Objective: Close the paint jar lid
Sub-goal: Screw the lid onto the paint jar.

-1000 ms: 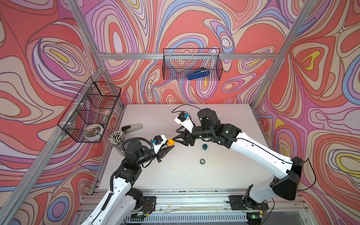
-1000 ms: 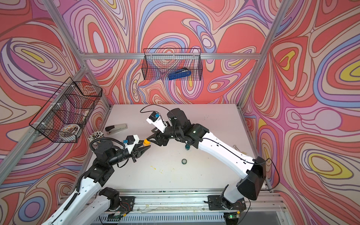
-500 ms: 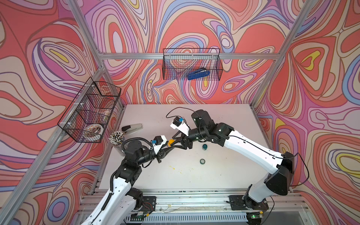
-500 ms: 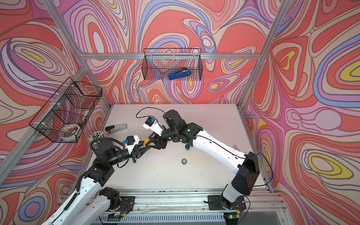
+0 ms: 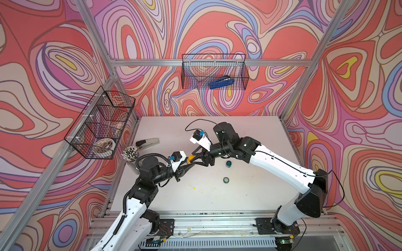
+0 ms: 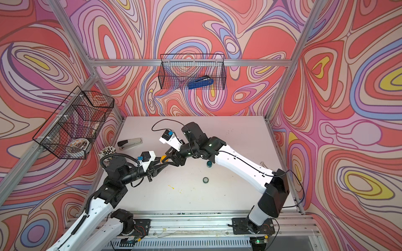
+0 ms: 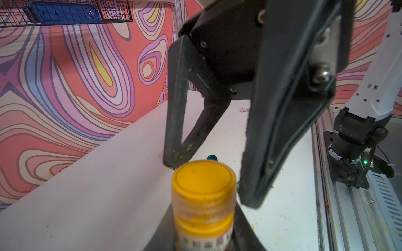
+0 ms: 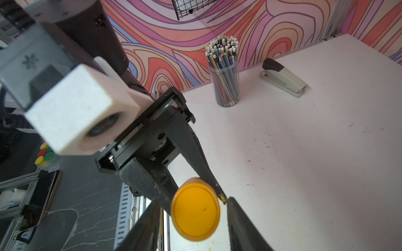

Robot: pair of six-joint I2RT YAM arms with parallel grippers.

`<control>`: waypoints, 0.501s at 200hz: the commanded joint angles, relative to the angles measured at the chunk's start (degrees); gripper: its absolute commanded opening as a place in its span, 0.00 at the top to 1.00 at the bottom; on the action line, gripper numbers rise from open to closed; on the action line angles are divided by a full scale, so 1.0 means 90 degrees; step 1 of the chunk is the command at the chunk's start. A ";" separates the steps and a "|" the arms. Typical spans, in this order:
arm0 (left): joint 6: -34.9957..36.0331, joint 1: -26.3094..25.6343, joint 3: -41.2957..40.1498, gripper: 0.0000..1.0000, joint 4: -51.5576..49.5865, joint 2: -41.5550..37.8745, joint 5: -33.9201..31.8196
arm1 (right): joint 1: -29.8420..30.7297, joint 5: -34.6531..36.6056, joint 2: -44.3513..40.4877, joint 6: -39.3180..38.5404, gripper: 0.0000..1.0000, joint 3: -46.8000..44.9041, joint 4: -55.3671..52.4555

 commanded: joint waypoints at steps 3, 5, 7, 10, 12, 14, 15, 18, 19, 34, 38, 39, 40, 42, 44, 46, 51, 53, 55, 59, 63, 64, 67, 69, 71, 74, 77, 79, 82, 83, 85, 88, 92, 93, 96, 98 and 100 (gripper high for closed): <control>-0.0008 0.0026 0.0133 0.76 0.0164 -0.0019 -0.0003 | 0.0000 -0.0026 0.0113 0.0051 0.50 0.0124 0.0002; -0.0010 0.0025 0.0133 0.76 0.0162 -0.0018 0.0000 | -0.0007 -0.0025 0.0123 0.0056 0.50 0.0124 0.0001; -0.0008 0.0030 0.0133 0.76 0.0161 -0.0015 0.0003 | -0.0007 -0.0030 0.0125 0.0060 0.51 0.0124 0.0005; -0.0012 0.0028 0.0133 0.76 0.0164 -0.0023 -0.0004 | -0.0007 -0.0025 0.0133 0.0064 0.51 0.0133 0.0002; -0.0014 0.0026 0.0133 0.76 0.0164 -0.0024 -0.0003 | -0.0006 -0.0032 0.0128 0.0076 0.52 0.0127 0.0001; -0.0014 0.0028 0.0133 0.76 0.0169 -0.0024 -0.0005 | -0.0006 -0.0027 0.0134 0.0084 0.52 0.0132 0.0003; -0.0014 0.0026 0.0133 0.76 0.0165 -0.0024 -0.0004 | -0.0003 -0.0031 0.0135 0.0078 0.52 0.0133 0.0000; -0.0013 0.0025 0.0133 0.76 0.0169 -0.0024 -0.0008 | 0.0000 -0.0033 0.0146 0.0072 0.52 0.0139 -0.0009; -0.0014 0.0030 0.0133 0.76 0.0165 -0.0024 -0.0005 | 0.0000 -0.0024 0.0146 0.0066 0.52 0.0141 -0.0006; -0.0013 0.0031 0.0133 0.76 0.0170 -0.0024 -0.0007 | -0.0004 0.0025 0.0173 0.0090 0.53 0.0124 0.0004; -0.0007 0.0030 0.0133 0.76 0.0165 -0.0025 -0.0012 | -0.0007 0.0011 0.0180 0.0082 0.53 0.0124 -0.0008; -0.0006 0.0033 0.0133 0.76 0.0163 -0.0025 -0.0012 | -0.0008 0.0008 0.0177 0.0081 0.53 0.0124 -0.0010; -0.0010 0.0029 0.0133 0.76 0.0162 -0.0024 -0.0012 | -0.0009 0.0001 0.0181 0.0081 0.53 0.0129 -0.0011; -0.0008 0.0031 0.0133 0.76 0.0161 -0.0024 -0.0007 | -0.0002 -0.0011 0.0191 0.0071 0.53 0.0128 -0.0020; -0.0008 0.0026 0.0133 0.76 0.0161 -0.0024 -0.0004 | 0.0000 -0.0014 0.0194 0.0073 0.53 0.0140 -0.0034; -0.0013 0.0028 0.0133 0.76 0.0161 -0.0024 -0.0003 | 0.0000 -0.0015 0.0192 0.0071 0.53 0.0143 -0.0040; -0.0008 0.0026 0.0133 0.76 0.0161 -0.0024 -0.0019 | 0.0000 -0.0020 0.0195 0.0080 0.53 0.0148 -0.0034; -0.0005 0.0025 0.0141 0.76 0.0161 -0.0024 -0.0014 | -0.0005 -0.0028 0.0195 0.0085 0.54 0.0145 -0.0030; -0.0007 0.0030 0.0142 0.76 0.0168 -0.0024 -0.0015 | -0.0003 -0.0026 0.0190 0.0087 0.54 0.0144 -0.0017; -0.0011 0.0033 0.0143 0.76 0.0165 -0.0024 -0.0022 | 0.0000 -0.0037 0.0185 0.0087 0.55 0.0135 -0.0013; -0.0014 0.0030 0.0143 0.76 0.0161 -0.0024 -0.0021 | 0.0000 -0.0044 0.0190 0.0090 0.55 0.0138 -0.0009; -0.0014 0.0028 0.0143 0.76 0.0166 -0.0029 -0.0022 | -0.0005 -0.0044 0.0192 0.0090 0.55 0.0141 -0.0006; -0.0012 0.0029 0.0150 0.76 0.0165 -0.0027 -0.0022 | -0.0005 -0.0039 0.0193 0.0095 0.55 0.0139 0.0002; -0.0011 0.0028 0.0152 0.76 0.0167 -0.0025 -0.0024 | -0.0001 -0.0038 0.0194 0.0094 0.55 0.0143 -0.0004; -0.0011 0.0033 0.0150 0.76 0.0165 -0.0024 -0.0023 | -0.0005 -0.0028 0.0202 0.0094 0.55 0.0148 -0.0003; -0.0005 0.0027 0.0148 0.76 0.0162 -0.0024 -0.0023 | -0.0007 -0.0025 0.0198 0.0099 0.56 0.0153 -0.0007; -0.0010 0.0025 0.0145 0.76 0.0162 -0.0026 -0.0030 | -0.0004 -0.0025 0.0196 0.0090 0.57 0.0154 -0.0008; -0.0008 0.0032 0.0144 0.76 0.0166 -0.0025 -0.0036 | -0.0003 -0.0025 0.0200 0.0098 0.57 0.0154 -0.0004; -0.0014 0.0032 0.0143 0.76 0.0175 -0.0024 -0.0036 | -0.0001 -0.0030 0.0201 0.0100 0.57 0.0149 0.0006; -0.0014 0.0029 0.0143 0.76 0.0178 -0.0024 -0.0034 | -0.0001 -0.0027 0.0208 0.0100 0.57 0.0151 0.0006; -0.0012 0.0033 0.0136 0.76 0.0190 -0.0024 -0.0037 | -0.0007 -0.0025 0.0200 0.0100 0.57 0.0153 0.0007; -0.0016 0.0033 0.0134 0.76 0.0199 -0.0024 -0.0047 | -0.0009 -0.0025 0.0206 0.0109 0.58 0.0154 -0.0005; -0.0023 0.0029 0.0125 0.76 0.0218 -0.0024 -0.0044 | -0.0006 -0.0026 0.0206 0.0108 0.59 0.0162 -0.0005; -0.0024 0.0032 0.0124 0.76 0.0219 -0.0024 -0.0043 | -0.0008 -0.0025 0.0205 0.0104 0.59 0.0163 -0.0009; -0.0017 0.0032 0.0124 0.76 0.0228 -0.0024 -0.0050 | -0.0008 -0.0025 0.0212 0.0104 0.61 0.0168 -0.0016; -0.0022 0.0029 0.0124 0.76 0.0236 -0.0022 -0.0056 | -0.0004 -0.0037 0.0216 0.0108 0.61 0.0170 -0.0023; -0.0024 0.0031 0.0124 0.76 0.0243 -0.0016 -0.0065 | -0.0003 -0.0030 0.0215 0.0107 0.62 0.0172 -0.0027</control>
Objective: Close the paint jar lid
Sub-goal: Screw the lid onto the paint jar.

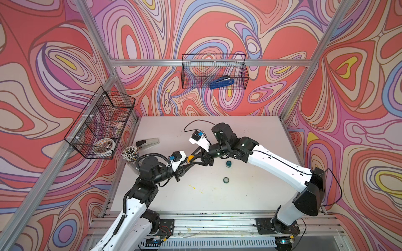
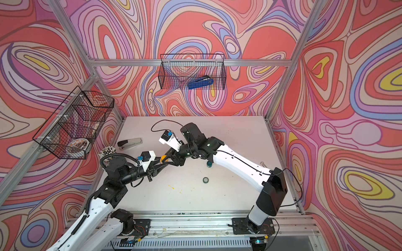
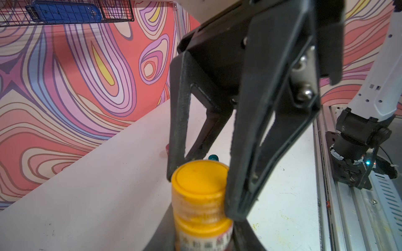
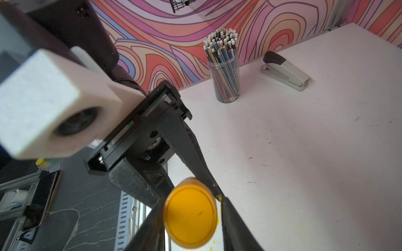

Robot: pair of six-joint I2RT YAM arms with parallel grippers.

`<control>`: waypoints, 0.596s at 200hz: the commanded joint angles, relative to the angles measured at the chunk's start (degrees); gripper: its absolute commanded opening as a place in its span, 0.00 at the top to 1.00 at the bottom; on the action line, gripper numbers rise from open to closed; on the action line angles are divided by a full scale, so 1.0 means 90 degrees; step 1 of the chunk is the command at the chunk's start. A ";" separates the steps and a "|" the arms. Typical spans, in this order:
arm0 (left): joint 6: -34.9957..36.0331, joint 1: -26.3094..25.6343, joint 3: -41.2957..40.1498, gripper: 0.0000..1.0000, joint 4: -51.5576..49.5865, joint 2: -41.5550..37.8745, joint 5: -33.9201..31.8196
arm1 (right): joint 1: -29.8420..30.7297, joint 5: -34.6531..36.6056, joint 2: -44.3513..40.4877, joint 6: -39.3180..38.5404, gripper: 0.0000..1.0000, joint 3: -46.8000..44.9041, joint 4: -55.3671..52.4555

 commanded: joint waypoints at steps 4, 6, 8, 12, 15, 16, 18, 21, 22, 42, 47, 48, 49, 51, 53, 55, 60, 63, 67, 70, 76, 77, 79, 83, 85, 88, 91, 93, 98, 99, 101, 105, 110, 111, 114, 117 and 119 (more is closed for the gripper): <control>-0.0020 0.0027 0.0124 0.76 0.0254 -0.0014 -0.0012 | -0.0004 -0.0018 0.0077 0.0036 0.63 0.0173 -0.0035; -0.0023 0.0025 0.0124 0.76 0.0263 -0.0014 -0.0019 | -0.0005 -0.0018 0.0076 0.0044 0.64 0.0173 -0.0040; -0.0017 0.0025 0.0131 0.76 0.0270 -0.0014 -0.0023 | -0.0003 -0.0017 0.0078 0.0039 0.64 0.0173 -0.0041; -0.0023 0.0026 0.0133 0.76 0.0280 -0.0019 -0.0036 | -0.0003 -0.0008 0.0076 0.0062 0.64 0.0173 -0.0036; -0.0023 0.0030 0.0138 0.76 0.0285 -0.0015 -0.0040 | -0.0004 0.0007 0.0084 0.0069 0.65 0.0172 -0.0043; -0.0023 0.0032 0.0141 0.76 0.0285 -0.0014 -0.0047 | -0.0003 0.0004 0.0085 0.0068 0.65 0.0173 -0.0044; -0.0019 0.0032 0.0142 0.76 0.0293 -0.0014 -0.0052 | -0.0002 0.0008 0.0085 0.0072 0.65 0.0178 -0.0044; -0.0020 0.0031 0.0150 0.76 0.0300 -0.0014 -0.0067 | -0.0003 0.0014 0.0090 0.0073 0.65 0.0181 -0.0058; -0.0017 0.0028 0.0152 0.76 0.0303 -0.0014 -0.0075 | -0.0003 0.0018 0.0093 0.0079 0.65 0.0182 -0.0066; 0.0033 0.0026 0.0191 0.76 0.0351 -0.0024 -0.0206 | -0.0005 0.0111 0.0088 0.0197 0.67 0.0168 -0.0018; 0.0053 0.0030 0.0199 0.76 0.0375 -0.0022 -0.0256 | 0.0004 0.0135 0.0094 0.0236 0.67 0.0178 -0.0015; 0.0058 0.0027 0.0200 0.76 0.0379 -0.0023 -0.0267 | 0.0006 0.0147 0.0095 0.0239 0.67 0.0180 -0.0015; 0.0061 0.0026 0.0201 0.76 0.0381 -0.0023 -0.0278 | 0.0007 0.0153 0.0095 0.0250 0.67 0.0182 -0.0015; 0.0070 0.0030 0.0206 0.76 0.0395 -0.0024 -0.0301 | 0.0002 0.0164 0.0095 0.0268 0.67 0.0183 -0.0015; 0.0078 0.0026 0.0210 0.76 0.0406 -0.0024 -0.0321 | 0.0006 0.0179 0.0107 0.0295 0.67 0.0183 -0.0013; 0.0084 0.0025 0.0211 0.76 0.0416 -0.0024 -0.0353 | 0.0007 0.0203 0.0106 0.0309 0.68 0.0190 -0.0002; 0.0114 0.0025 0.0226 0.76 0.0445 -0.0024 -0.0400 | 0.0006 0.0249 0.0119 0.0368 0.68 0.0209 -0.0001; 0.0124 0.0025 0.0230 0.76 0.0457 -0.0019 -0.0434 | 0.0016 0.0276 0.0124 0.0392 0.68 0.0220 -0.0004; 0.0140 0.0027 0.0239 0.76 0.0484 -0.0007 -0.0484 | 0.0018 0.0313 0.0133 0.0424 0.69 0.0247 -0.0011; 0.0155 0.0030 0.0249 0.76 0.0503 0.0003 -0.0528 | 0.0022 0.0346 0.0147 0.0455 0.69 0.0256 -0.0014; 0.0197 0.0026 0.0274 0.76 0.0535 0.0023 -0.0595 | 0.0050 0.0460 0.0168 0.0528 0.69 0.0287 -0.0015; 0.0214 0.0026 0.0277 0.77 0.0538 0.0029 -0.0608 | 0.0053 0.0485 0.0170 0.0546 0.69 0.0294 -0.0015; 0.0236 0.0025 0.0291 0.77 0.0546 0.0033 -0.0615 | 0.0056 0.0528 0.0177 0.0567 0.69 0.0303 -0.0027; 0.0270 0.0030 0.0307 0.77 0.0558 0.0049 -0.0653 | 0.0087 0.0607 0.0196 0.0612 0.70 0.0323 -0.0025; 0.0301 0.0029 0.0316 0.77 0.0564 0.0053 -0.0670 | 0.0091 0.0642 0.0208 0.0627 0.70 0.0335 -0.0032; 0.0328 0.0027 0.0327 0.77 0.0576 0.0063 -0.0705 | 0.0100 0.0668 0.0225 0.0665 0.70 0.0352 -0.0034; 0.0354 0.0025 0.0342 0.77 0.0599 0.0077 -0.0729 | 0.0114 0.0698 0.0246 0.0704 0.70 0.0374 -0.0043; 0.0363 0.0025 0.0347 0.77 0.0623 0.0082 -0.0760 | 0.0125 0.0723 0.0262 0.0726 0.70 0.0385 -0.0044; 0.0391 0.0030 0.0353 0.77 0.0680 0.0100 -0.0824 | 0.0146 0.0815 0.0302 0.0810 0.71 0.0414 -0.0039; 0.0398 0.0028 0.0350 0.77 0.0693 0.0101 -0.0830 | 0.0145 0.0833 0.0306 0.0829 0.71 0.0421 -0.0037; 0.0411 0.0026 0.0356 0.77 0.0715 0.0107 -0.0858 | 0.0154 0.0864 0.0321 0.0857 0.71 0.0433 -0.0038; 0.0443 0.0025 0.0366 0.77 0.0753 0.0119 -0.0897 | 0.0171 0.0910 0.0355 0.0934 0.71 0.0462 -0.0035; 0.0496 0.0025 0.0376 0.77 0.0794 0.0136 -0.0950 | 0.0182 0.0945 0.0389 0.1016 0.72 0.0489 -0.0035; 0.0509 0.0025 0.0372 0.77 0.0808 0.0139 -0.0956 | 0.0192 0.0947 0.0398 0.1029 0.72 0.0492 -0.0030; 0.0531 0.0025 0.0369 0.77 0.0840 0.0149 -0.0992 | 0.0205 0.0983 0.0420 0.1085 0.72 0.0498 -0.0018; 0.0546 0.0027 0.0374 0.77 0.0892 0.0165 -0.1022 | 0.0214 0.1022 0.0442 0.1141 0.72 0.0512 -0.0007; 0.0550 0.0026 0.0372 0.77 0.0923 0.0170 -0.1048 | 0.0223 0.1048 0.0453 0.1184 0.72 0.0517 0.0004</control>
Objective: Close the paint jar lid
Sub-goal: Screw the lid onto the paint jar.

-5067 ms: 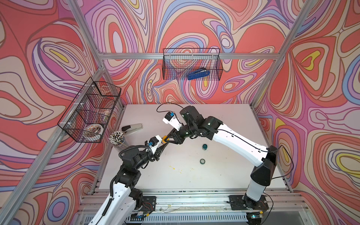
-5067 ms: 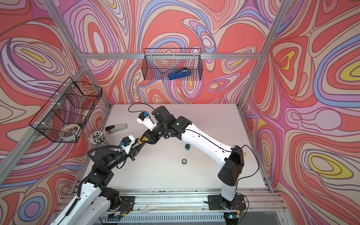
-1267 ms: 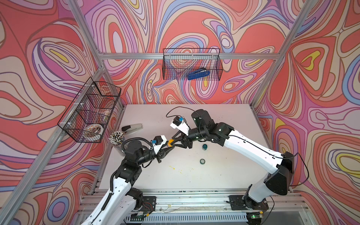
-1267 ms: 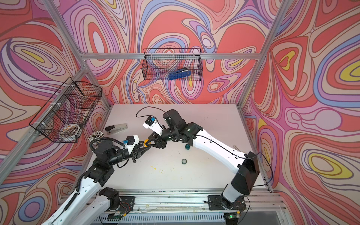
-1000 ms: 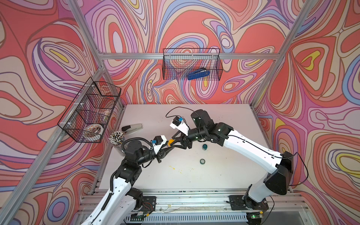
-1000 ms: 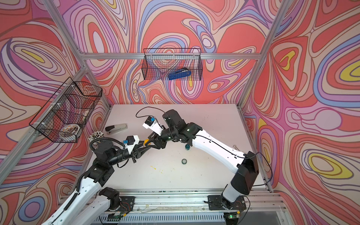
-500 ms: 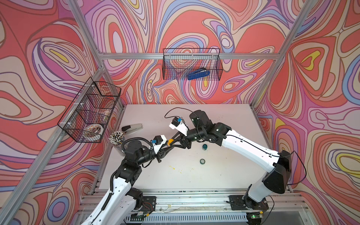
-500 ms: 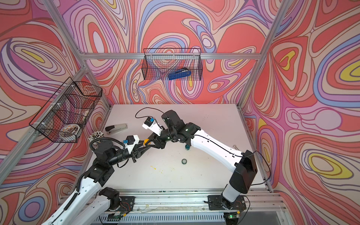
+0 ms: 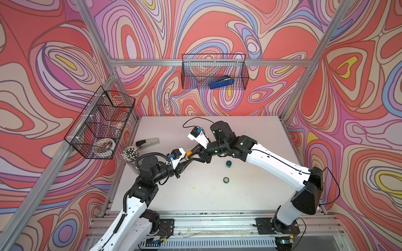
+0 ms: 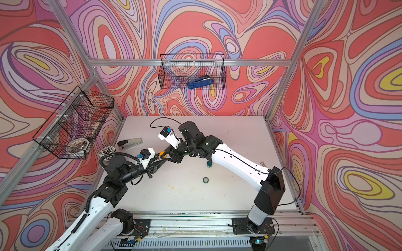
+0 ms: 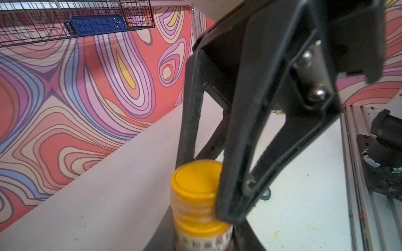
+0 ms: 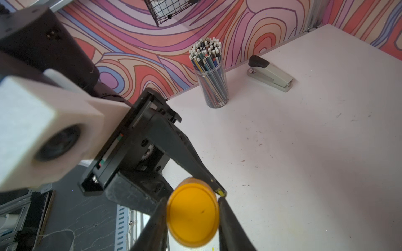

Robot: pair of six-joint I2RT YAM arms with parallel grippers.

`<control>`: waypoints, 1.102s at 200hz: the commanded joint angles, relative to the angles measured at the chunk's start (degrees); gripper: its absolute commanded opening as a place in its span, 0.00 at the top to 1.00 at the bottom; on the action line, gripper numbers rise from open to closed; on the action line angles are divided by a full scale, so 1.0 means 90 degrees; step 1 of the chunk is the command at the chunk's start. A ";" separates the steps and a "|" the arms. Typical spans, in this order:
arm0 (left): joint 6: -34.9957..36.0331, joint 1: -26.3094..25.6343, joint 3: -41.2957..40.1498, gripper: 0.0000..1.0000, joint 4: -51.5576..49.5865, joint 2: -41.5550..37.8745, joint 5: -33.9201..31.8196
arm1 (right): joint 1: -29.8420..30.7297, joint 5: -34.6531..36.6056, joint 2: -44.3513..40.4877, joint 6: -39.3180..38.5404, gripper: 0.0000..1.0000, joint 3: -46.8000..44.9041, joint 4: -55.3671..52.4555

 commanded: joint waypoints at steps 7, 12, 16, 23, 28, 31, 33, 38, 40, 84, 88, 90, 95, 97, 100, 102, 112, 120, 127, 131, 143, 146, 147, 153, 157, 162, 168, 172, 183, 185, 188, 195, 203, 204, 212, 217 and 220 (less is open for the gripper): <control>0.0339 0.0025 0.0275 0.77 0.0792 0.0064 -0.0471 | 0.0163 0.0564 0.0291 0.0686 0.73 0.0143 -0.0014; 0.0345 0.0026 0.0265 0.77 0.0890 0.0090 -0.0532 | 0.0177 0.0604 0.0316 0.0777 0.73 0.0139 0.0022; 0.0353 0.0029 0.0268 0.77 0.0977 0.0112 -0.0586 | 0.0195 0.0658 0.0326 0.0846 0.73 0.0133 0.0051; 0.0349 0.0027 0.0266 0.77 0.1119 0.0147 -0.0697 | 0.0209 0.0772 0.0343 0.1010 0.73 0.0096 0.0138; 0.0358 0.0016 0.0263 0.77 0.1231 0.0166 -0.0779 | 0.0221 0.0884 0.0348 0.1141 0.74 0.0068 0.0194; 0.0368 0.0020 0.0260 0.77 0.1298 0.0181 -0.0831 | 0.0228 0.0946 0.0353 0.1227 0.74 0.0045 0.0242; 0.0375 0.0016 0.0259 0.77 0.1331 0.0191 -0.0863 | 0.0237 0.0981 0.0356 0.1281 0.74 0.0032 0.0269; 0.0415 0.0007 0.0263 0.77 0.1415 0.0219 -0.0929 | 0.0248 0.1084 0.0365 0.1421 0.74 -0.0009 0.0347; 0.0426 0.0004 0.0267 0.77 0.1444 0.0232 -0.0966 | 0.0249 0.1123 0.0372 0.1480 0.74 -0.0021 0.0373; 0.1001 -0.0199 0.0369 0.77 0.1951 0.0594 -0.1604 | 0.0472 0.1816 0.0677 0.2796 0.74 0.0140 0.0652; 0.1096 -0.0246 0.0366 0.77 0.1990 0.0631 -0.1712 | 0.0503 0.1852 0.0870 0.2917 0.74 0.0209 0.0652; 0.1160 -0.0275 0.0366 0.77 0.2010 0.0655 -0.1777 | 0.0511 0.1862 0.0903 0.2987 0.74 0.0241 0.0642; 0.1293 -0.0334 0.0350 0.77 0.2084 0.0710 -0.1942 | 0.0546 0.1953 0.0972 0.3151 0.74 0.0319 0.0625; 0.1348 -0.0363 0.0342 0.77 0.2138 0.0726 -0.1996 | 0.0558 0.1973 0.0992 0.3239 0.74 0.0342 0.0638; 0.1407 -0.0406 0.0318 0.77 0.2205 0.0768 -0.2106 | 0.0574 0.1981 0.1022 0.3314 0.74 0.0355 0.0674; 0.1438 -0.0424 0.0300 0.77 0.2273 0.0789 -0.2168 | 0.0585 0.1982 0.1041 0.3362 0.74 0.0358 0.0709; 0.1461 -0.0449 0.0248 0.77 0.2559 0.0898 -0.2351 | 0.0634 0.1944 0.1130 0.3558 0.74 0.0407 0.0820; 0.1421 -0.0453 0.0211 0.77 0.2725 0.0966 -0.2489 | 0.0673 0.2061 0.1148 0.3650 0.73 0.0410 0.0867; 0.1352 -0.0448 0.0169 0.77 0.2910 0.1005 -0.2558 | 0.0698 0.2180 0.1122 0.3656 0.72 0.0368 0.0916; 0.1325 -0.0453 0.0153 0.77 0.2978 0.1021 -0.2577 | 0.0699 0.2249 0.1097 0.3661 0.72 0.0322 0.0941; 0.1277 -0.0453 0.0151 0.77 0.2978 0.1024 -0.2659 | 0.0699 0.2472 0.0965 0.3621 0.68 0.0174 0.1007; 0.1270 -0.0453 0.0146 0.77 0.2952 0.1024 -0.2656 | 0.0699 0.2542 0.0933 0.3605 0.67 0.0139 0.1012; 0.1273 -0.0453 0.0144 0.77 0.2946 0.1019 -0.2657 | 0.0699 0.2565 0.0914 0.3607 0.66 0.0125 0.1018; 0.1280 -0.0453 0.0132 0.77 0.2909 0.1006 -0.2666 | 0.0704 0.2651 0.0837 0.3599 0.63 0.0072 0.1015; 0.1284 -0.0453 0.0131 0.77 0.2868 0.0995 -0.2682 | 0.0705 0.2679 0.0793 0.3577 0.61 0.0040 0.1016; 0.1268 -0.0449 0.0139 0.77 0.2803 0.0982 -0.2687 | 0.0704 0.2697 0.0753 0.3527 0.58 0.0025 0.1002; 0.1266 -0.0451 0.0141 0.77 0.2695 0.0966 -0.2702 | 0.0699 0.2739 0.0746 0.3457 0.53 0.0024 0.0967; 0.1267 -0.0453 0.0132 0.77 0.2639 0.0944 -0.2699 | 0.0699 0.2784 0.0748 0.3436 0.49 0.0018 0.0935; 0.1245 -0.0453 0.0098 0.77 0.2495 0.0882 -0.2677 | 0.0699 0.2773 0.0462 0.3347 0.39 -0.0078 0.0969; 0.1231 -0.0453 0.0094 0.77 0.2466 0.0871 -0.2670 | 0.0699 0.2783 0.0432 0.3314 0.37 -0.0094 0.0997; 0.1229 -0.0452 0.0092 0.76 0.2413 0.0844 -0.2663 | 0.0700 0.2790 0.0386 0.3302 0.35 -0.0156 0.1028; 0.1218 -0.0453 0.0100 0.76 0.2242 0.0788 -0.2649 | 0.0699 0.2843 0.0268 0.3279 0.30 -0.0281 0.1073; 0.1218 -0.0449 0.0112 0.76 0.2028 0.0745 -0.2627 | 0.0700 0.2808 0.0151 0.3222 0.25 -0.0417 0.1138; 0.1222 -0.0451 0.0112 0.76 0.2006 0.0738 -0.2628 | 0.0700 0.2805 0.0132 0.3211 0.23 -0.0436 0.1139; 0.1213 -0.0453 0.0112 0.76 0.1828 0.0676 -0.2595 | 0.0699 0.2897 0.0009 0.3143 0.17 -0.0524 0.1081; 0.1203 -0.0451 0.0111 0.76 0.1720 0.0638 -0.2584 | 0.0700 0.2955 -0.0065 0.3107 0.16 -0.0580 0.1040; 0.1200 -0.0453 0.0112 0.76 0.1641 0.0613 -0.2562 | 0.0700 0.2959 -0.0109 0.3070 0.15 -0.0616 0.1025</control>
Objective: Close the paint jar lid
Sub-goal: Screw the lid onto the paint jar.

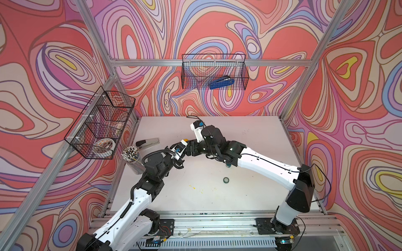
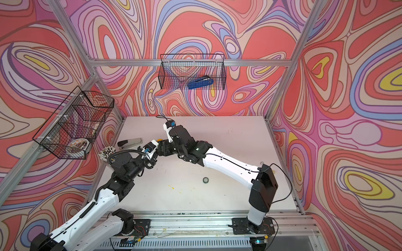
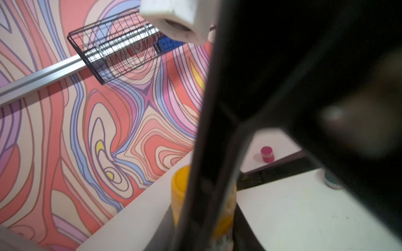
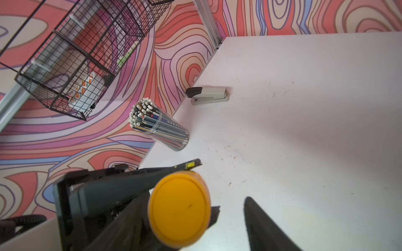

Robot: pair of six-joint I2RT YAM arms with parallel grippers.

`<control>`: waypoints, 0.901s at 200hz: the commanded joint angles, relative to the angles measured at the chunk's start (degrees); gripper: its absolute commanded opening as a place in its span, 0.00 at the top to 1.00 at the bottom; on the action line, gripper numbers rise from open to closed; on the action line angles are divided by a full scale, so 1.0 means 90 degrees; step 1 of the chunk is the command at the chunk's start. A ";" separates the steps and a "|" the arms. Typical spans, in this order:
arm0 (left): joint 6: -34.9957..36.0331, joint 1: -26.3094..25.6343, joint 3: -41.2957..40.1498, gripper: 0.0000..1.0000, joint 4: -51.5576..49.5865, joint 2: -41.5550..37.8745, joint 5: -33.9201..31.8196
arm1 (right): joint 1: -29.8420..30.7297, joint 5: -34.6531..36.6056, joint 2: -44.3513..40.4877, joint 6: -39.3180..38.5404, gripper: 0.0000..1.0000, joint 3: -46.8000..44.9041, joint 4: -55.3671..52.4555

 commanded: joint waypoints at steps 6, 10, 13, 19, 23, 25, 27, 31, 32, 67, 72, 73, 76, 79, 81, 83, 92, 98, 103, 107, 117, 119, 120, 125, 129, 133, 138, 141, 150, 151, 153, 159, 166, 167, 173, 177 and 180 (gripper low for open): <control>-0.0026 0.0001 0.0143 0.76 -0.0170 -0.0303 0.0122 | 0.0144 0.0060 -0.0437 -0.0394 0.15 -0.0407 -0.0398; -0.0027 0.0006 0.0148 0.76 -0.0288 -0.0336 0.0130 | 0.0142 0.0118 -0.0498 -0.0448 0.15 -0.0434 -0.0460; -0.0031 0.0001 0.0153 0.76 -0.0367 -0.0362 0.0151 | 0.0136 0.0177 -0.0543 -0.0468 0.15 -0.0461 -0.0514; -0.0046 0.0001 0.0149 0.76 -0.0495 -0.0419 0.0180 | 0.0129 0.0259 -0.0617 -0.0546 0.15 -0.0498 -0.0609; -0.0060 0.0006 0.0148 0.76 -0.0575 -0.0458 0.0216 | 0.0105 0.0261 -0.0672 -0.0598 0.15 -0.0517 -0.0672; -0.0069 0.0002 0.0148 0.76 -0.0618 -0.0477 0.0223 | 0.0096 0.0266 -0.0690 -0.0621 0.15 -0.0522 -0.0714; -0.0074 0.0001 0.0148 0.76 -0.0659 -0.0497 0.0260 | 0.0077 0.0272 -0.0707 -0.0641 0.15 -0.0529 -0.0756; -0.0098 0.0002 0.0148 0.76 -0.0742 -0.0542 0.0293 | 0.0038 0.0284 -0.0745 -0.0679 0.15 -0.0534 -0.0840; -0.0101 0.0001 0.0148 0.76 -0.0764 -0.0554 0.0318 | 0.0033 0.0290 -0.0755 -0.0693 0.15 -0.0534 -0.0857; -0.0321 0.0010 0.0217 0.76 -0.1447 -0.0861 0.0898 | -0.0298 -0.0015 -0.1146 -0.1399 0.19 -0.0753 -0.0861; -0.0343 0.0015 0.0231 0.76 -0.1547 -0.0891 0.1008 | -0.0317 -0.0099 -0.1209 -0.1540 0.19 -0.0783 -0.0807; -0.0346 0.0013 0.0234 0.76 -0.1567 -0.0894 0.1032 | -0.0320 -0.0111 -0.1216 -0.1567 0.19 -0.0786 -0.0796; -0.0357 0.0012 0.0242 0.76 -0.1626 -0.0904 0.1103 | -0.0332 -0.0147 -0.1246 -0.1656 0.19 -0.0801 -0.0764; -0.0361 0.0018 0.0246 0.76 -0.1687 -0.0918 0.1191 | -0.0345 -0.0198 -0.1275 -0.1742 0.20 -0.0812 -0.0727; -0.0369 0.0012 0.0253 0.76 -0.1719 -0.0925 0.1239 | -0.0351 -0.0240 -0.1292 -0.1800 0.20 -0.0816 -0.0703; -0.0378 0.0011 0.0255 0.76 -0.1761 -0.0931 0.1295 | -0.0360 -0.0294 -0.1311 -0.1856 0.20 -0.0815 -0.0682; -0.0455 0.0025 0.0271 0.76 -0.1902 -0.0956 0.1593 | -0.0410 -0.0579 -0.1378 -0.2129 0.21 -0.0820 -0.0602; -0.0492 0.0038 0.0283 0.76 -0.2000 -0.0966 0.1809 | -0.0435 -0.0757 -0.1406 -0.2284 0.21 -0.0818 -0.0554; -0.0560 0.0054 0.0292 0.76 -0.2053 -0.0966 0.1973 | -0.0439 -0.0939 -0.1443 -0.2445 0.21 -0.0825 -0.0510; -0.0599 0.0060 0.0298 0.76 -0.2088 -0.0966 0.2105 | -0.0464 -0.1116 -0.1457 -0.2584 0.22 -0.0827 -0.0485; -0.0681 0.0096 0.0300 0.76 -0.2181 -0.0947 0.2457 | -0.0487 -0.1509 -0.1470 -0.2878 0.23 -0.0785 -0.0483; -0.0695 0.0095 0.0296 0.76 -0.2189 -0.0939 0.2498 | -0.0491 -0.1600 -0.1463 -0.2934 0.23 -0.0775 -0.0483; -0.0703 0.0097 0.0300 0.76 -0.2191 -0.0938 0.2514 | -0.0490 -0.1648 -0.1465 -0.2958 0.24 -0.0772 -0.0483; -0.0752 0.0100 0.0288 0.76 -0.2192 -0.0928 0.2579 | -0.0498 -0.1882 -0.1464 -0.3106 0.24 -0.0751 -0.0498; -0.0772 0.0105 0.0277 0.76 -0.2191 -0.0918 0.2635 | -0.0497 -0.2039 -0.1459 -0.3208 0.25 -0.0733 -0.0510; -0.0790 0.0106 0.0275 0.76 -0.2179 -0.0908 0.2668 | -0.0494 -0.2173 -0.1441 -0.3273 0.26 -0.0709 -0.0530; -0.0797 0.0104 0.0259 0.76 -0.2168 -0.0907 0.2692 | -0.0498 -0.2299 -0.1432 -0.3346 0.28 -0.0684 -0.0563; -0.0815 0.0100 0.0248 0.76 -0.2144 -0.0907 0.2700 | -0.0495 -0.2364 -0.1414 -0.3370 0.29 -0.0665 -0.0591; -0.0833 0.0100 0.0218 0.76 -0.2069 -0.0924 0.2737 | -0.0496 -0.2557 -0.1349 -0.3495 0.31 -0.0597 -0.0692; -0.0840 0.0099 0.0217 0.76 -0.2062 -0.0926 0.2741 | -0.0498 -0.2571 -0.1340 -0.3512 0.32 -0.0590 -0.0705; -0.0837 0.0101 0.0210 0.76 -0.2057 -0.0931 0.2752 | -0.0494 -0.2608 -0.1323 -0.3514 0.32 -0.0573 -0.0727; -0.0845 0.0106 0.0207 0.76 -0.2037 -0.0937 0.2765 | -0.0492 -0.2663 -0.1269 -0.3547 0.34 -0.0529 -0.0786; -0.0855 0.0100 0.0207 0.76 -0.2018 -0.0946 0.2801 | -0.0496 -0.2676 -0.1190 -0.3564 0.36 -0.0480 -0.0840; -0.0856 0.0104 0.0207 0.76 -0.2012 -0.0946 0.2808 | -0.0497 -0.2679 -0.1182 -0.3566 0.36 -0.0473 -0.0847; -0.0856 0.0100 0.0207 0.76 -0.1998 -0.0940 0.2824 | -0.0494 -0.2704 -0.1125 -0.3572 0.38 -0.0457 -0.0872; -0.0856 0.0105 0.0200 0.76 -0.1987 -0.0941 0.2832 | -0.0498 -0.2724 -0.1101 -0.3574 0.38 -0.0447 -0.0873; -0.0851 0.0106 0.0198 0.76 -0.1977 -0.0937 0.2833 | -0.0495 -0.2729 -0.1080 -0.3577 0.38 -0.0446 -0.0863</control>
